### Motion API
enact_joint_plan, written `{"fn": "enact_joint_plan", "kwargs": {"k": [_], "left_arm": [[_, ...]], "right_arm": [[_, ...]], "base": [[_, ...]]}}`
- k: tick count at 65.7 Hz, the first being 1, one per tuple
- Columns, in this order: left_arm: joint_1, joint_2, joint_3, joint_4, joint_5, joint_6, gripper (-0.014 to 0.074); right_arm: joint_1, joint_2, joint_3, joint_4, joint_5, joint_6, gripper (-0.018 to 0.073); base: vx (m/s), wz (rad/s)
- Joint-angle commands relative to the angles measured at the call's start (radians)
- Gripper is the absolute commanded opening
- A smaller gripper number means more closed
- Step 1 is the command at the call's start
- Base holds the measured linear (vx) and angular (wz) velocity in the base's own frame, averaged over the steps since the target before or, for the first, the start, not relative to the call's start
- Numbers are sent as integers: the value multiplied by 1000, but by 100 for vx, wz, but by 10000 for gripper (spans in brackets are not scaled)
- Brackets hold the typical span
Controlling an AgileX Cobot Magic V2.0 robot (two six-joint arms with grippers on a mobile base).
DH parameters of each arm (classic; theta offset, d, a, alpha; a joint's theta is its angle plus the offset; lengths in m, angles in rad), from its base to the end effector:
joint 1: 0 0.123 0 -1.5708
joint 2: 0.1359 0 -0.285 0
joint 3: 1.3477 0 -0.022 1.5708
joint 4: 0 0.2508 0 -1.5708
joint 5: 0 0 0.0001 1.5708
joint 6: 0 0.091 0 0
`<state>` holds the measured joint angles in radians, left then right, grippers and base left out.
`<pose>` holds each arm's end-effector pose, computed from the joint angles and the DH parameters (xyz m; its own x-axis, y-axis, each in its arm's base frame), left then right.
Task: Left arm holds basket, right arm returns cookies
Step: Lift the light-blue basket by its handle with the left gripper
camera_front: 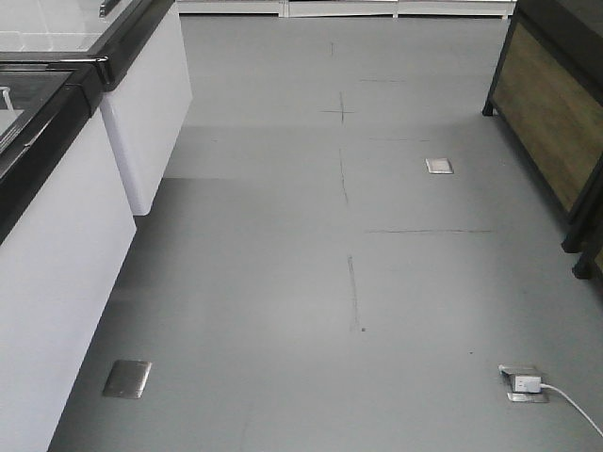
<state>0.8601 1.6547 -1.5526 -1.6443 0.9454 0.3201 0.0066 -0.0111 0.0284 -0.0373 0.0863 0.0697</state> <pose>0.2949 0.2297 0.4240 -0.0671 -0.9629 -0.2615 0.0707 0.2568 -0.9639 0.0569 0.0001 0.1964 -0.0164 0.0324 -0.9993 -0.0028 0.9995 0.0325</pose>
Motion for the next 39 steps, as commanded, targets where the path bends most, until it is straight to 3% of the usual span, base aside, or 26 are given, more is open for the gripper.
{"fn": "enact_joint_plan", "kwargs": {"k": [1, 9, 18, 28, 39], "left_arm": [[-67, -89, -35, -134, 88, 0, -6], [-148, -166, 23, -133, 104, 58, -6], [-247, -291, 207, -139, 60, 102, -6], [-404, -385, 411, -139, 88, 241, -6], [-604, -405, 548, -139, 108, 314, -6]], "right_arm": [[-7, -13, 18, -10, -73, -8, -11], [-7, -13, 18, -10, -73, -8, -11], [-7, -13, 18, -10, -73, -8, -11], [-7, -13, 18, -10, -73, -8, -11], [-7, -13, 18, -10, -73, -8, -11]], "base": [[0, 0], [0, 0], [0, 0], [0, 0], [0, 0]]}}
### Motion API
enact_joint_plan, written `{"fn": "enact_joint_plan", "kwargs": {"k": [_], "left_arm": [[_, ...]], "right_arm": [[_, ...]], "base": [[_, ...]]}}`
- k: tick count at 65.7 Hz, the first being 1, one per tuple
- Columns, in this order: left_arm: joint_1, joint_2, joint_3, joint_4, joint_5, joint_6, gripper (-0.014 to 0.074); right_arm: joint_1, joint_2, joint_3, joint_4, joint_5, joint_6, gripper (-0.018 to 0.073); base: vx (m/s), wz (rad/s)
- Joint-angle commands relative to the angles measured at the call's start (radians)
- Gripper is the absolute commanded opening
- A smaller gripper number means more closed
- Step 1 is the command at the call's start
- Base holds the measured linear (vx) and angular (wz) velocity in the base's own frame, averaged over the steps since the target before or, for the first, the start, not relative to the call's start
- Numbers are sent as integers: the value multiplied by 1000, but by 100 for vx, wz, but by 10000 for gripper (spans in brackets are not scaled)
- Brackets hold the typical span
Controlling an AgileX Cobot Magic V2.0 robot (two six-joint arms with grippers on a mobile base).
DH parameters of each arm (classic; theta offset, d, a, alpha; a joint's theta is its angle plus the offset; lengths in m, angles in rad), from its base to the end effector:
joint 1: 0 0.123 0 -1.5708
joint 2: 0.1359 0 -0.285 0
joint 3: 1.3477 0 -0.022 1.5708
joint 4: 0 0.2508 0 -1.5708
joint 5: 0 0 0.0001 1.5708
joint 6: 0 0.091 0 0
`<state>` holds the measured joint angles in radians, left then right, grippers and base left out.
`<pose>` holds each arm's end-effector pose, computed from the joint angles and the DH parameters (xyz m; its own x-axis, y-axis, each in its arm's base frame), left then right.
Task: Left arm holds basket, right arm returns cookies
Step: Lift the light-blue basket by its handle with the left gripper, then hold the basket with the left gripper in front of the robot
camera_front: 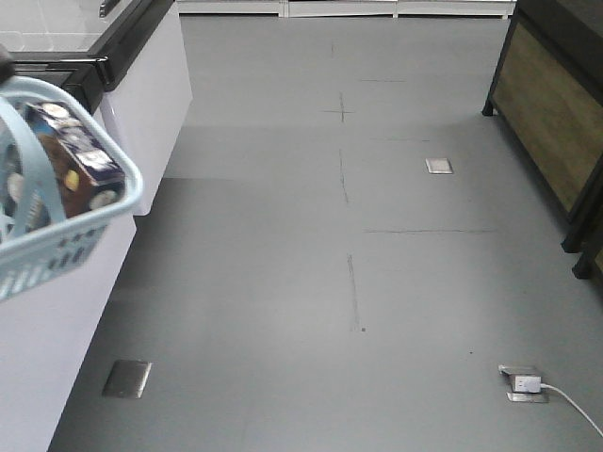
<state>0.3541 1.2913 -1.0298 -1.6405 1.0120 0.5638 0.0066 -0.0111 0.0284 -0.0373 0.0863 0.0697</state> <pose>0.2691 0.0174 0.3802 -0.5757 -0.7291 -0.3700 0.2006 0.3127 -0.9284 0.0569 0.0001 0.1964 -0.0164 0.0324 -0.9993 -0.0028 0.9995 0.0325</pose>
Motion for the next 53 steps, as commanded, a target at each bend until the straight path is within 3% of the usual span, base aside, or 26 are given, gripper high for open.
{"fn": "enact_joint_plan", "kwargs": {"k": [1, 12, 28, 42, 53], "left_arm": [[-115, -42, 41, -142, 42, 80, -6], [-297, -35, 124, -142, 40, 185, -6], [-496, 44, 166, -142, 47, 236, -6], [-642, 148, 166, -142, 68, 306, -6], [-711, 215, 166, -142, 86, 330, -6]], "right_arm": [[-7, -13, 18, -10, -73, -8, -11], [-7, -13, 18, -10, -73, -8, -11], [-7, -13, 18, -10, -73, -8, -11], [-7, -13, 18, -10, -73, -8, -11], [-7, -13, 18, -10, -73, -8, -11]], "base": [[0, 0], [0, 0], [0, 0], [0, 0], [0, 0]]}}
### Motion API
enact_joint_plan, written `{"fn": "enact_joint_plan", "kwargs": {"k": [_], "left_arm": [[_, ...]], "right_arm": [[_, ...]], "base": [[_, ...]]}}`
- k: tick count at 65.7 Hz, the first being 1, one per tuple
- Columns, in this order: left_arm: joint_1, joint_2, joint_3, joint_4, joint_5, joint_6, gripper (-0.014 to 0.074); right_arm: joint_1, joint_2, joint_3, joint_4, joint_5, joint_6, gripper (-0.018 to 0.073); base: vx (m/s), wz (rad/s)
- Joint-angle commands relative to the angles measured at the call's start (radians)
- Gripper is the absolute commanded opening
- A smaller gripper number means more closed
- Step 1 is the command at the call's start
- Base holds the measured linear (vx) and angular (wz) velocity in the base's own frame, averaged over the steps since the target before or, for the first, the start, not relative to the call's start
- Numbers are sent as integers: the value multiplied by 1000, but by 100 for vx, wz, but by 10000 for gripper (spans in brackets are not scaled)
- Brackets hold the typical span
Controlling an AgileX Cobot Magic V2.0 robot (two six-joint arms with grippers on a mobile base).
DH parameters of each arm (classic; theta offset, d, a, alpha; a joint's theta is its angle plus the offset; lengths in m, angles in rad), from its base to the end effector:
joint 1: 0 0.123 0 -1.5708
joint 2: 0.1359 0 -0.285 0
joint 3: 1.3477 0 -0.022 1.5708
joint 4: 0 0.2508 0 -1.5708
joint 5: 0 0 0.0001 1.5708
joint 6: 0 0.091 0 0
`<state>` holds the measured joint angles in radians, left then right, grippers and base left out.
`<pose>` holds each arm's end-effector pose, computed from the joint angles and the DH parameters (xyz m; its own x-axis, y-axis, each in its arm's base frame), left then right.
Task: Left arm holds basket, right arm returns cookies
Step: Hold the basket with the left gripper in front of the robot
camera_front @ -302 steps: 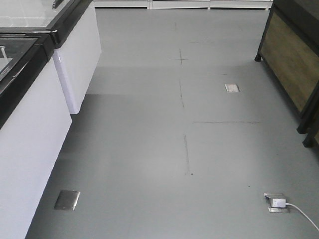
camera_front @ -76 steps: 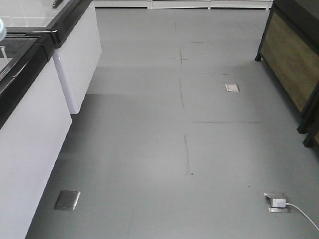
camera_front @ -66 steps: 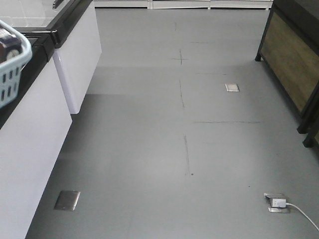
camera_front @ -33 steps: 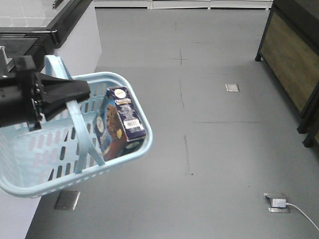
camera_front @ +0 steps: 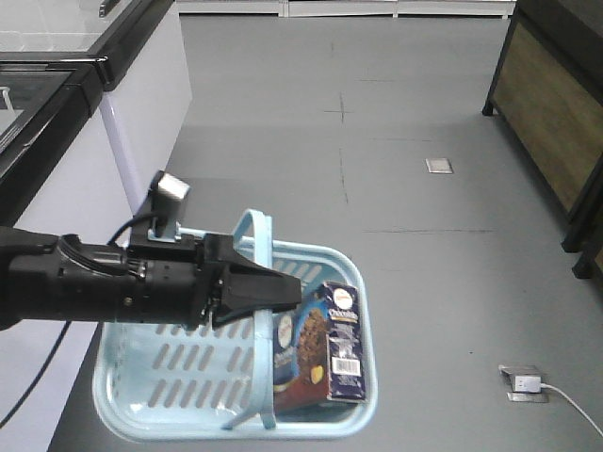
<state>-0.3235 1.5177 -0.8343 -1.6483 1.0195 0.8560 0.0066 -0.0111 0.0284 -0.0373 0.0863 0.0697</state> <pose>0.2468 -0.1643 0.2627 -0.9522 -0.1035 -0.2875 0.2498 0.2787 -0.9273 0.0569 0.0001 0.1964 -0.0164 0.0324 -0.9993 -0.0028 0.9995 0.0325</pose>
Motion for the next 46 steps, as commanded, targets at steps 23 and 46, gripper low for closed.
{"fn": "enact_joint_plan", "kwargs": {"k": [23, 46], "left_arm": [[-55, -7, -102, -135, 161, 45, -6], [-55, -7, -104, -135, 148, 24, -6]], "right_arm": [[-7, -13, 18, -10, -73, -8, -11], [-7, -13, 18, -10, -73, -8, -11]], "base": [[0, 0], [0, 0]]}}
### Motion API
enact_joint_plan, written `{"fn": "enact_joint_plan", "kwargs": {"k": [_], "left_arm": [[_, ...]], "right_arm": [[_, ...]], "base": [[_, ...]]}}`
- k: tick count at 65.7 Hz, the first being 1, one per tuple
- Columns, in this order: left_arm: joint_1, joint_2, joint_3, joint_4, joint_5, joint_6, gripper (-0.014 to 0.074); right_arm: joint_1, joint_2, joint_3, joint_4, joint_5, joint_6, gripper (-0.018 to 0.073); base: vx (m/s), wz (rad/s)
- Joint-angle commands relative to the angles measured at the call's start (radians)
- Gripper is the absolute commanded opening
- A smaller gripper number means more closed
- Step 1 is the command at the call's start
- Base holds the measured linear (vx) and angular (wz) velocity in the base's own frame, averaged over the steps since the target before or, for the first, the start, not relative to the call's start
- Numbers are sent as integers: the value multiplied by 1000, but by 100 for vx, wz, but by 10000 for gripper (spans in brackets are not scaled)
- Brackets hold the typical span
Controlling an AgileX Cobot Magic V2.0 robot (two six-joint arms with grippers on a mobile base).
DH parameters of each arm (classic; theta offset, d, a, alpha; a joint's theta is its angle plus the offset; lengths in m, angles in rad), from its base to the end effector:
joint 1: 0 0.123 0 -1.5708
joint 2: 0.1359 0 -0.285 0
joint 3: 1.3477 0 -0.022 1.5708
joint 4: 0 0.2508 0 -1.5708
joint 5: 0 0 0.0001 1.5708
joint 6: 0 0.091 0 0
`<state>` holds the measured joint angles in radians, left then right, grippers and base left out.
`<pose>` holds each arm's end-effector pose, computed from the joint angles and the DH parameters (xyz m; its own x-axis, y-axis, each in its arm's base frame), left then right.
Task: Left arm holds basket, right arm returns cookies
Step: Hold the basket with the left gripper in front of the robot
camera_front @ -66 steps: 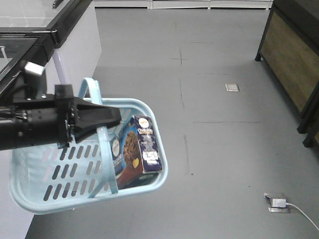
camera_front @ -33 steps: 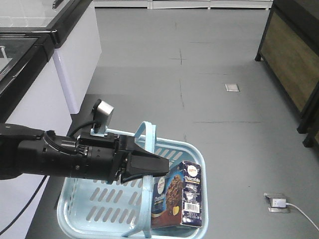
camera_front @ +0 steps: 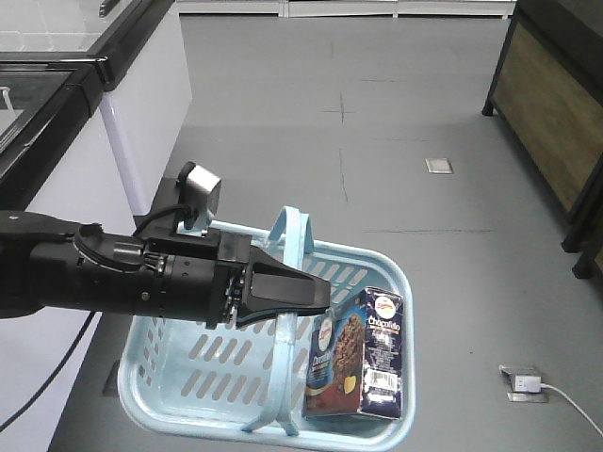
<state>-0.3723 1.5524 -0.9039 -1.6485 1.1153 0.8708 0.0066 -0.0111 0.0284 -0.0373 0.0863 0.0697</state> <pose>0.2448 -0.1831 0.2753 -0.9478 0.0031 -0.3190 0.3141 0.1838 -0.9314 0.0569 0.0001 0.1964 -0.0164 0.0324 -0.9993 -0.0028 0.9995 0.0325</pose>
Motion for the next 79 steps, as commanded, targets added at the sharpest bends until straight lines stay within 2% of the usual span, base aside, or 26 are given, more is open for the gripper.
{"fn": "enact_joint_plan", "kwargs": {"k": [1, 79], "left_arm": [[-6, -42, -35, -134, 49, 10, -6], [-6, -43, -35, -128, 51, 10, -6]], "right_arm": [[-7, -13, 18, -10, -73, -8, -11], [-6, -13, 18, -10, -73, -8, -11]], "base": [[0, 0], [1, 0]]}}
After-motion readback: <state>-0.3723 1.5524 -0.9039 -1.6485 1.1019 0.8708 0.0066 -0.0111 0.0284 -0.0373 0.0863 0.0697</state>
